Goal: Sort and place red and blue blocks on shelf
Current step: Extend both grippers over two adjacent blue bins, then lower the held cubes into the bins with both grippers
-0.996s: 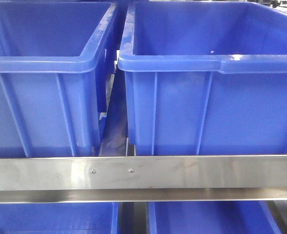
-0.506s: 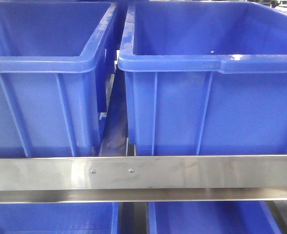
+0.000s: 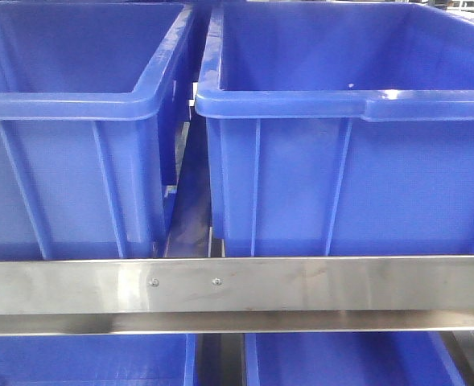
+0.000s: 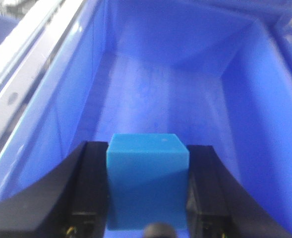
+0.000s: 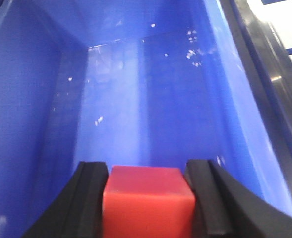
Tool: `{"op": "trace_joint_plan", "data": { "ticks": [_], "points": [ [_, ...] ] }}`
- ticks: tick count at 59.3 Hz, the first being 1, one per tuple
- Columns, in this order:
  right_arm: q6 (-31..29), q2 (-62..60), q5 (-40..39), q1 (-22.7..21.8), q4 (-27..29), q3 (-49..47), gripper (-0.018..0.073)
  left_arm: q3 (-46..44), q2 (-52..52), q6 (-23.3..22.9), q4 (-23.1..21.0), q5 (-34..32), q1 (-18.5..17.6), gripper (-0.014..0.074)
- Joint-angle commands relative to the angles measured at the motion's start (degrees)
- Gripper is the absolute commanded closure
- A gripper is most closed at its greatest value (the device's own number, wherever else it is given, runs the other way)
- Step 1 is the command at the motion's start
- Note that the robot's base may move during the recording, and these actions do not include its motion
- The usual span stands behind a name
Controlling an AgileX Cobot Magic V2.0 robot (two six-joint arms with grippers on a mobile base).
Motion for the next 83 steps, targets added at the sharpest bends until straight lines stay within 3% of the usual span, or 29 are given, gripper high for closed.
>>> {"op": "trace_joint_plan", "data": {
  "ticks": [1,39,70,83],
  "points": [
    [-0.6,1.4,-5.3,-0.2,-0.8,-3.1,0.0507,-3.2,2.2,-0.6,-0.4,-6.0,0.1,0.0468],
    [-0.6,2.0,-8.5,-0.2,-0.8,-3.1,0.0507,-4.0,5.2,-0.5,-0.2,-9.4,0.1,0.0468],
    [-0.7,8.8,-17.1,-0.2,-0.9,-3.1,0.0507,-4.1,16.6,-0.5,-0.2,-20.4,-2.7,0.0468],
    [-0.7,11.9,-18.8,-0.2,-0.9,-3.3,0.0507,-7.6,22.7,-0.5,-0.2,-20.4,-2.8,0.0468]
  ]
}}
